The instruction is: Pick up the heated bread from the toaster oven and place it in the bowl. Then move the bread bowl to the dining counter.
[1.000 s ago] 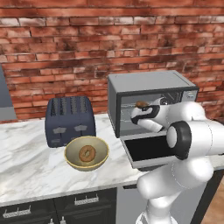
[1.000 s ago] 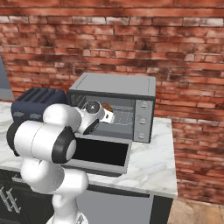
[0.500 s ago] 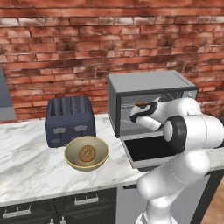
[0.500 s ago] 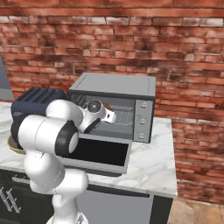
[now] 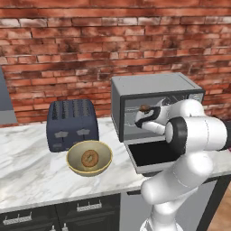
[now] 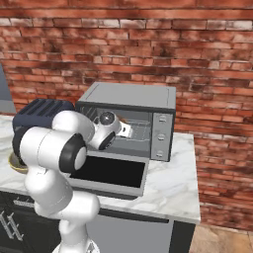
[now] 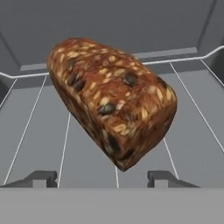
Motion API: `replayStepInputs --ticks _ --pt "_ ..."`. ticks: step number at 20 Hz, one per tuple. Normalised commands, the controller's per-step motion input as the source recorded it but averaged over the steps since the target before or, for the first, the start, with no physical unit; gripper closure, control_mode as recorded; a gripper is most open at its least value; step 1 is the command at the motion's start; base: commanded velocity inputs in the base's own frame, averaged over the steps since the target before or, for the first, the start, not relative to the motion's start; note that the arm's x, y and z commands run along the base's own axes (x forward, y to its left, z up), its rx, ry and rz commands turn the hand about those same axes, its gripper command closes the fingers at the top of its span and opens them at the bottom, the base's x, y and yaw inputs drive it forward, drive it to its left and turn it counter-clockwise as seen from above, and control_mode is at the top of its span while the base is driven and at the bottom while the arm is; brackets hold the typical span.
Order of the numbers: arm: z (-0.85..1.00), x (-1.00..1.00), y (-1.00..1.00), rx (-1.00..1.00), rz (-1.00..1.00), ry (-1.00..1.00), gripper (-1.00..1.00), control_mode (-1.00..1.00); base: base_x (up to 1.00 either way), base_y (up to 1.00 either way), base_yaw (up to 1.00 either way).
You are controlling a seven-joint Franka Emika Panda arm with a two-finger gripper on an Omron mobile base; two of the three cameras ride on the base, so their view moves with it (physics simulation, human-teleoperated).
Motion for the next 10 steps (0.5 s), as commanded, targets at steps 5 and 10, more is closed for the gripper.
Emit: replayStepInputs --ticks 5,10 --pt "-0.03 -0.48 -0.01 -0.10 0.00 0.46 -1.00 -1.00 0.00 0.00 0.00" --pt "0.00 -0.84 -0.13 -0.06 0.00 0.65 -1.00 -1.00 0.00 0.00 0.00"
